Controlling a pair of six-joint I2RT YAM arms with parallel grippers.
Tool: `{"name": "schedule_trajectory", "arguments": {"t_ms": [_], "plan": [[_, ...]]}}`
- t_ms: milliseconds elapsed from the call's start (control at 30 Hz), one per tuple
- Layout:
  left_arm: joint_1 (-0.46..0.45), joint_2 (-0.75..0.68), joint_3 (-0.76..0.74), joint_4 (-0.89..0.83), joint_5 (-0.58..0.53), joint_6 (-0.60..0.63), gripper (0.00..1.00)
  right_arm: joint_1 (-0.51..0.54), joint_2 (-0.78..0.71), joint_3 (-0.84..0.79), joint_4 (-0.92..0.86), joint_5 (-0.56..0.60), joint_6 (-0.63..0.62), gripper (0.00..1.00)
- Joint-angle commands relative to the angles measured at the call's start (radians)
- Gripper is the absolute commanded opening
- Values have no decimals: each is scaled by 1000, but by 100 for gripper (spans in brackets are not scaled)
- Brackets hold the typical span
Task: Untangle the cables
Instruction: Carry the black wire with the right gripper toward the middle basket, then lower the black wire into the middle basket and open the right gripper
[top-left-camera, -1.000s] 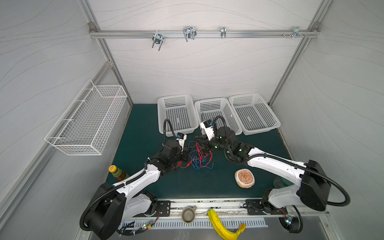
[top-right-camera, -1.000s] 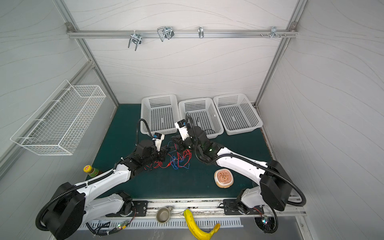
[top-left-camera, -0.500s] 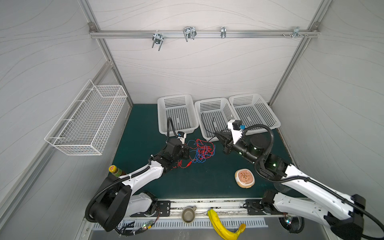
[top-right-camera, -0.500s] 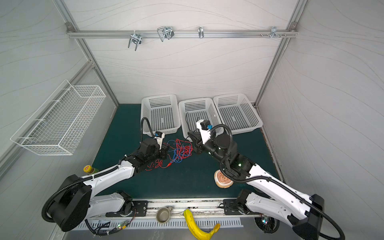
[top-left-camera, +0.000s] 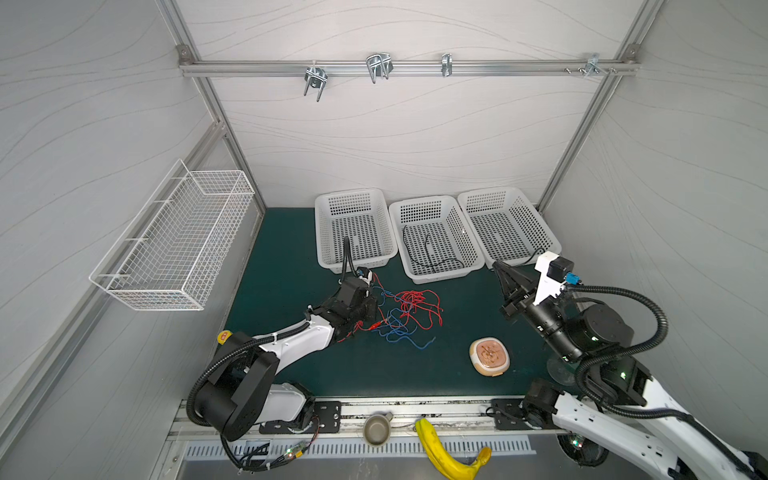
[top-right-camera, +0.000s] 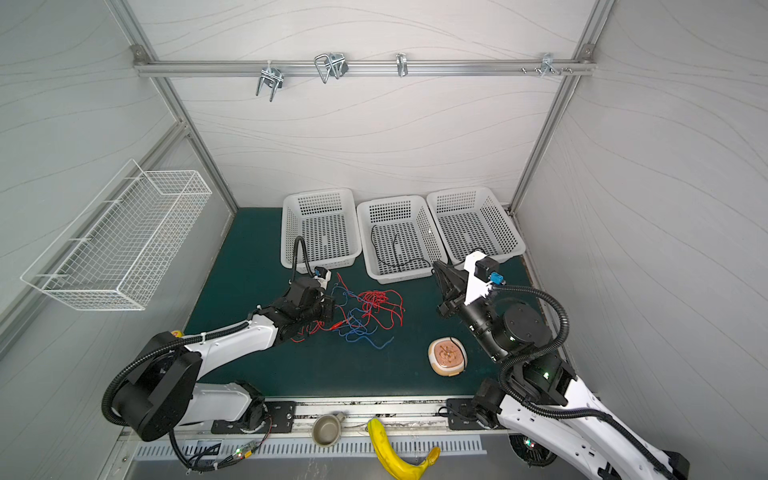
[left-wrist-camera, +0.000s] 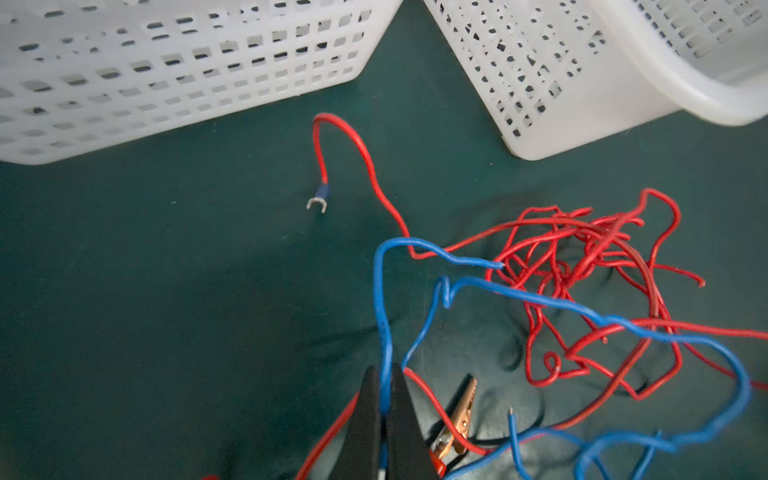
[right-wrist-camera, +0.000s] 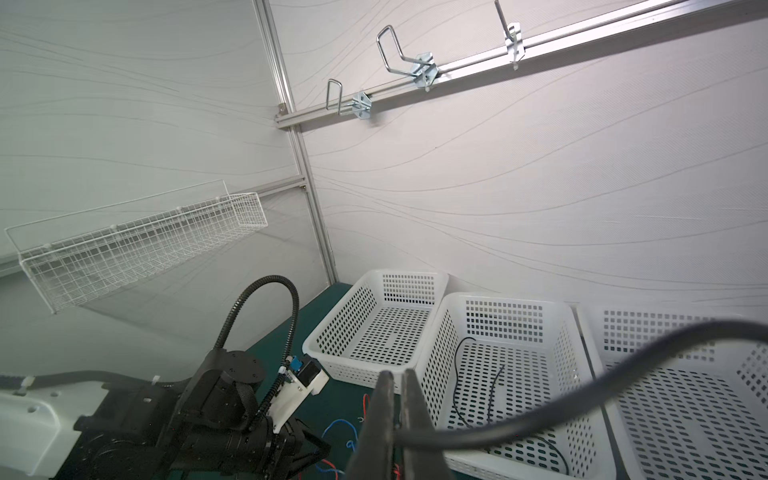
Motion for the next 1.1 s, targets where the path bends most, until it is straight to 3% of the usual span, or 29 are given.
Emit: {"name": "schedule_trajectory", "arguments": {"t_ms": [0, 200, 333, 733, 1067], "plan": [[2, 9, 52, 10, -10, 14, 0, -5, 35, 17, -59, 46, -34, 0], [2, -1, 41, 36, 16, 15, 0, -13, 169, 105, -7, 58, -114, 0], [3, -14, 25, 72, 34, -5, 0, -82, 304, 212, 24, 23, -122, 0], [3, -95, -11, 75, 54, -8, 0, -386, 743, 543, 48, -276, 78, 0], [2, -208, -34, 32, 51, 5, 0, -435, 910, 545, 116, -310, 145, 0]]}}
